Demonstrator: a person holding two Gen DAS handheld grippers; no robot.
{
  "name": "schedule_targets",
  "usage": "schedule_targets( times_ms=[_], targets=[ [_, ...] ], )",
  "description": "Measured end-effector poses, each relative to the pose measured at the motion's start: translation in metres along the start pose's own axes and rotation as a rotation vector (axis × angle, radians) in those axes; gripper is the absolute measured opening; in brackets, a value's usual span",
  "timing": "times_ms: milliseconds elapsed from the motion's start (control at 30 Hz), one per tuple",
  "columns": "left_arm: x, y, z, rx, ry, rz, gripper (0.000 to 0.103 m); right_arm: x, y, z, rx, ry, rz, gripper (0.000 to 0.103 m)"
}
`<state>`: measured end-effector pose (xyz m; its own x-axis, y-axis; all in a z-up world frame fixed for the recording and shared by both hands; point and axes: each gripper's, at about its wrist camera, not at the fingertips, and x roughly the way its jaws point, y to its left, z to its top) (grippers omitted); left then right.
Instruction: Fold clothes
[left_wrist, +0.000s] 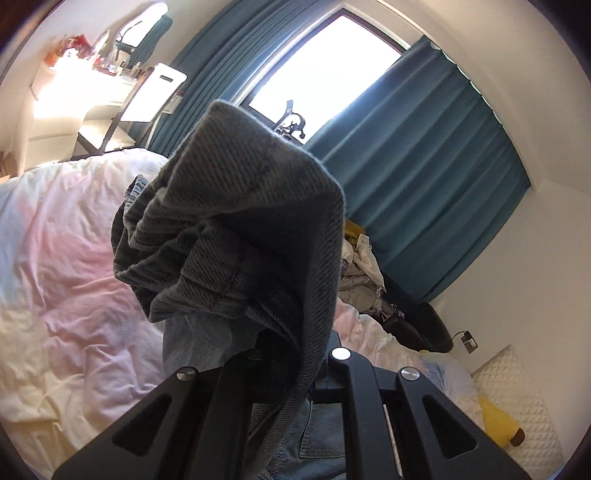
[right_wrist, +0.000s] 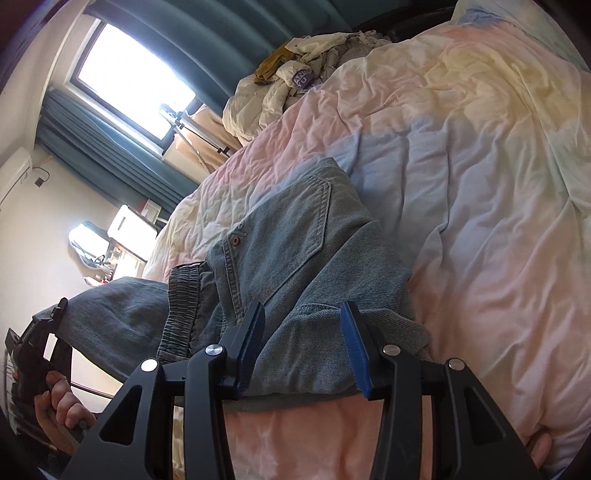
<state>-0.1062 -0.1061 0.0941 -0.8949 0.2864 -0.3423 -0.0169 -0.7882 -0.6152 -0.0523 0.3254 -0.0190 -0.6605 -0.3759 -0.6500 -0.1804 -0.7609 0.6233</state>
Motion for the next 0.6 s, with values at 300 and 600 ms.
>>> schedule_targets(
  times_ms=[300,600],
  targets=[
    [0.03,-0.07,-0.049,0.169,0.076,-0.032,0.006,-0.04,-0.02,0.025,0.059,-0.091,0.05,0.043],
    [0.066,-0.093,-0.135,0.302,0.183,-0.042,0.006,-0.061,-0.055,0.054,0.038,-0.093,0.019,0.051]
  ],
)
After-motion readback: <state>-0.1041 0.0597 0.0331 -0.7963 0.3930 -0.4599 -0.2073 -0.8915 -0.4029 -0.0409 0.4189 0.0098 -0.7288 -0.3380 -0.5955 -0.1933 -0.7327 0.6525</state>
